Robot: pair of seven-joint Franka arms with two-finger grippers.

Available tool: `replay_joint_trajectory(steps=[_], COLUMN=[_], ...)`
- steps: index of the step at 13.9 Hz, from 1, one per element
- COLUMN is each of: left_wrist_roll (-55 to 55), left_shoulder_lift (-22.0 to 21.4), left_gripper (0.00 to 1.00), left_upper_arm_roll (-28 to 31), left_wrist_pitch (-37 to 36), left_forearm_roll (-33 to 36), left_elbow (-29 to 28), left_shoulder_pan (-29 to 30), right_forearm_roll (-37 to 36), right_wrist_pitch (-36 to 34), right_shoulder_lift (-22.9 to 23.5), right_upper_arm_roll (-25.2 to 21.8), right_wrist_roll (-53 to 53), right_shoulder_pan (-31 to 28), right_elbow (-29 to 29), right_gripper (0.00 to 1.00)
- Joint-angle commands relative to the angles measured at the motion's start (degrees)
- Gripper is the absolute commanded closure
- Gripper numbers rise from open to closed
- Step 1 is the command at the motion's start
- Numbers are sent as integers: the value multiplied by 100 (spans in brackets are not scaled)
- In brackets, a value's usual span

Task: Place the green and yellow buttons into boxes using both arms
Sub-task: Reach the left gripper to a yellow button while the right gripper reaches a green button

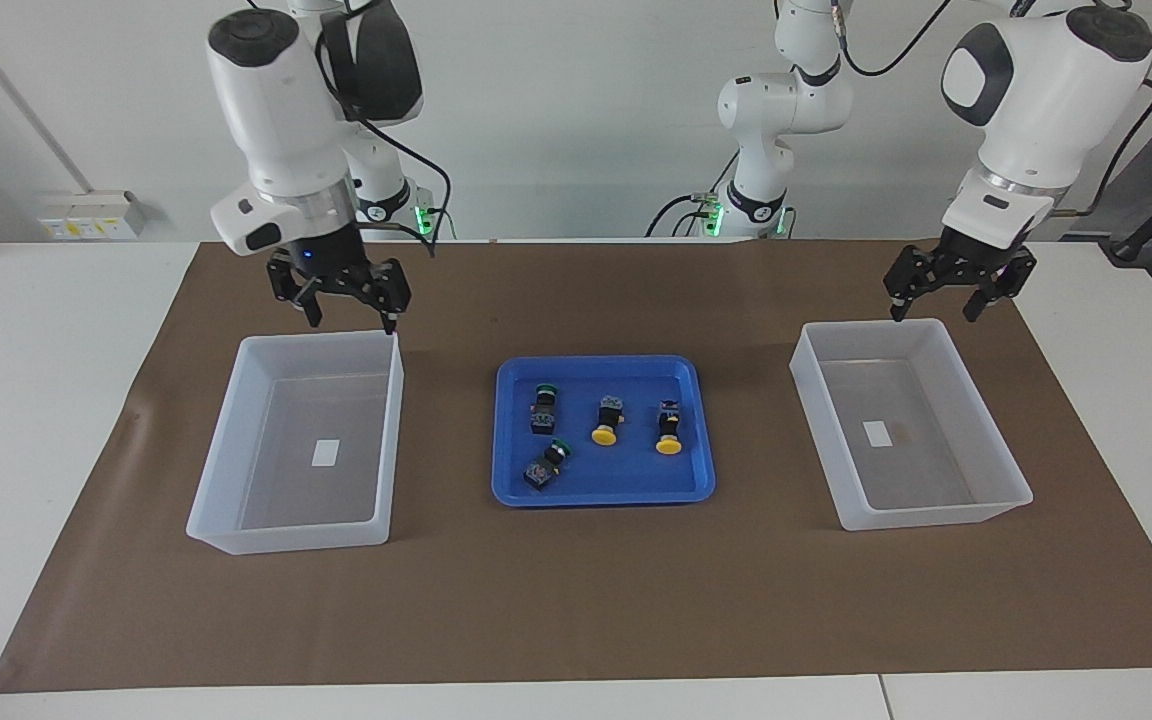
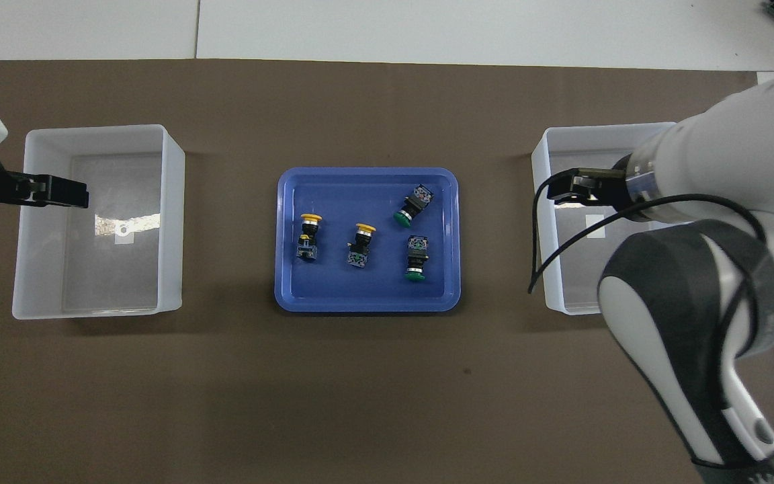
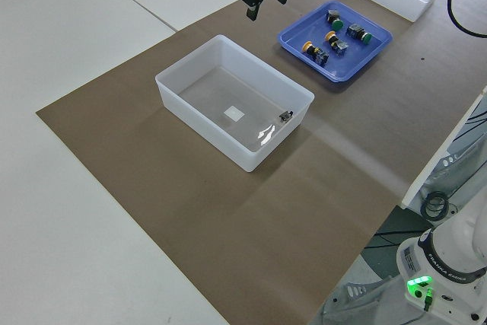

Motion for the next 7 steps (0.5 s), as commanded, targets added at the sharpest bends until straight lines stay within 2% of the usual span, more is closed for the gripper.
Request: replay_joint_trajectory(steps=[1,5,7], left_wrist_roll=[-412,-1168,-1443], left_shoulder_lift=[-5,450,610], left_gripper=[0,0,0], left_upper_arm_roll=[55,63,55], left_wrist_pitch=[726,1798,2247], left_forearm_roll=[-74,-74,-74], left_elbow=[-544,-975,-1141], left_shoulder_pan=[-474,-1326,-1609], right_forearm_roll=[95,104,191], right_wrist_pitch=[706,2226,2439], right_shoulder_lift=[580,766,853], right_upper_arm_roll=[14,23,23], right_wrist_roll=[836,1716,1866], right_shoulder_pan=[484,1178,1285], right_elbow=[-75,-1198,-1359], right_gripper=[0,0,0])
